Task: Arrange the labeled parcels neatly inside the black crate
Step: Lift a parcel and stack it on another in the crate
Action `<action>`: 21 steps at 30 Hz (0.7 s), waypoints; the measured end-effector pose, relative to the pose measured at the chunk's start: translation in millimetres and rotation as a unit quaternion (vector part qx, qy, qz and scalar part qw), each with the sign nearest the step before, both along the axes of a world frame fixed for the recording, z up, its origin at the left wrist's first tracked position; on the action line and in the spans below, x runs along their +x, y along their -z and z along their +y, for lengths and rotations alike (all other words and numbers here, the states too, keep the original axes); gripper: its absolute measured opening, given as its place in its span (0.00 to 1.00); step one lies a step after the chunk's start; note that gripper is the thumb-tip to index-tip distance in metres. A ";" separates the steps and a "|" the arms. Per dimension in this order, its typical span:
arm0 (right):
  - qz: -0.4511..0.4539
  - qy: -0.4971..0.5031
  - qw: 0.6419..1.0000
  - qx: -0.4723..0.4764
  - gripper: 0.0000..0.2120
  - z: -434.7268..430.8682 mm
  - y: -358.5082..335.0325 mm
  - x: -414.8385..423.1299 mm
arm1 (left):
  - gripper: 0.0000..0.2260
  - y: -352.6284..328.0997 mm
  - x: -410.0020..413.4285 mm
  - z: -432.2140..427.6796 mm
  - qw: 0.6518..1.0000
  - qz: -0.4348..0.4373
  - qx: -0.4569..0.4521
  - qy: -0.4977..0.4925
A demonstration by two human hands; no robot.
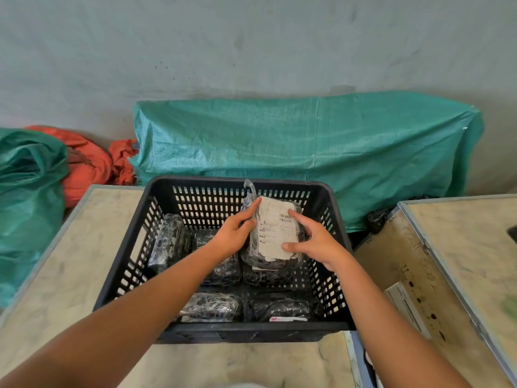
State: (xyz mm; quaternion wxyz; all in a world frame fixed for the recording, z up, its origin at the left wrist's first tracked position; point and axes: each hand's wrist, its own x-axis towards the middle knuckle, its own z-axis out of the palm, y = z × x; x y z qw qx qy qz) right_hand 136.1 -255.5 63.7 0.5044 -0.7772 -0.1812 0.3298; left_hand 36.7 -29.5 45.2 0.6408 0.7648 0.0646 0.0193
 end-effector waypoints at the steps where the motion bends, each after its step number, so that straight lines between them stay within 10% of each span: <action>1: -0.007 -0.004 1.000 -0.019 0.48 3.0 3.4 1.2 | 0.22 6.3 3.6 0.0 1.000 0.019 0.020 0.004; 21: -0.037 -0.065 0.966 -0.247 0.58 33.8 79.0 5.4 | 0.27 76.0 30.1 -9.3 0.955 0.195 0.222 -0.017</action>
